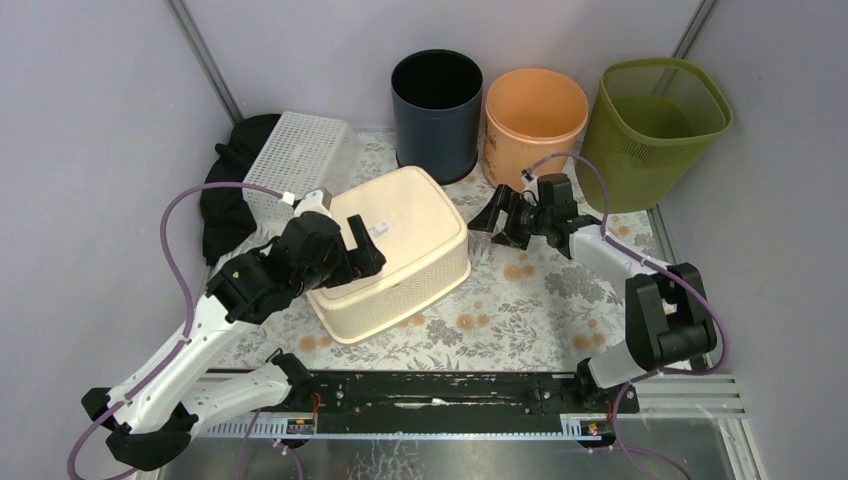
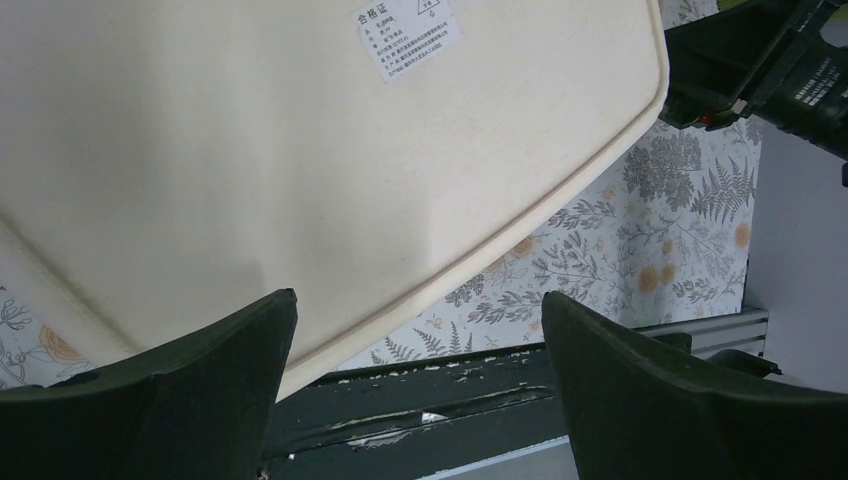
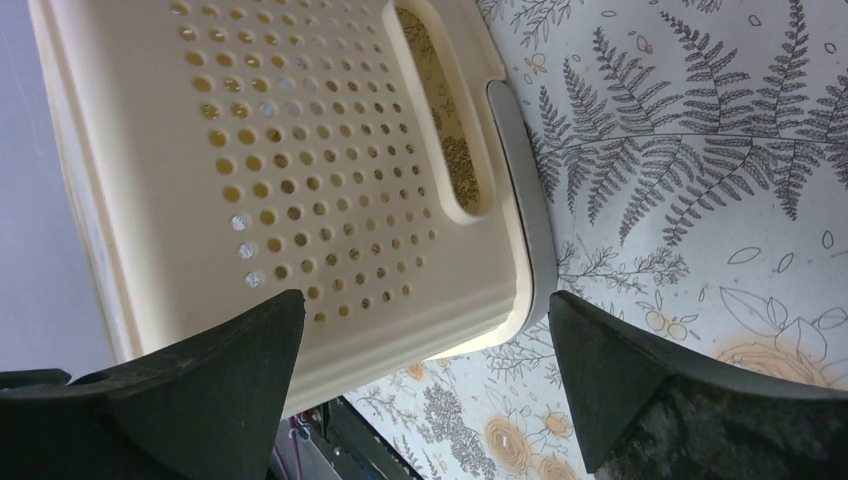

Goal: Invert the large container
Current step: Move the container to the center of the board.

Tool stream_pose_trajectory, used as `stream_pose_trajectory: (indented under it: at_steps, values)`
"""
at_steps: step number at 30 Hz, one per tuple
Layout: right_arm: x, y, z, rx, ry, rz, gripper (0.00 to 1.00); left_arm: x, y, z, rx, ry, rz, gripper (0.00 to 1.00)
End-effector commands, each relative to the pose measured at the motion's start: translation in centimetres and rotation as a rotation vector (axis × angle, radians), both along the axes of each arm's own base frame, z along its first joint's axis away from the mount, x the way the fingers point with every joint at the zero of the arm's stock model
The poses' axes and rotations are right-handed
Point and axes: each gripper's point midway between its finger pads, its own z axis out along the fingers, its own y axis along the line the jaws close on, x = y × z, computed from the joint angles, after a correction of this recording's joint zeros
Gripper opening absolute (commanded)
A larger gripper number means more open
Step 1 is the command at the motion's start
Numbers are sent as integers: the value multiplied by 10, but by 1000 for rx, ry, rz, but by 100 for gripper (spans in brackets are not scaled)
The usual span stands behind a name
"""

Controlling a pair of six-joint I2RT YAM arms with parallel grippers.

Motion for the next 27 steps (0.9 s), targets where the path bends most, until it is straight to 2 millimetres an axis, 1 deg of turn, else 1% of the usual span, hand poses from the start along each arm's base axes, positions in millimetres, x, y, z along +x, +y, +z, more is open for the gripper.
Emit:
stream_pose_trajectory:
  at_steps: [1,4,7,14,18,21,27]
  values:
    - [19,13,15,53,-67,23,99,7,-7,6,-30,-38,-9,100]
    - [19,19,9,85,-54,48,99,6,-7,4,-24,-36,-11,100]
    - [12,25,5,116,-46,81,96,6,-7,2,-21,-31,-11,100]
    - [-19,54,-2,114,-33,202,93,6,-10,1,-35,-27,-18,100]
    - [-38,65,-8,109,-13,238,92,6,-10,0,-35,-28,-19,100]
    - [-52,70,-13,103,-1,253,92,5,-10,0,-34,-27,-21,100]
    - [-76,69,-24,95,27,264,91,5,-10,-5,-32,-18,-19,100]
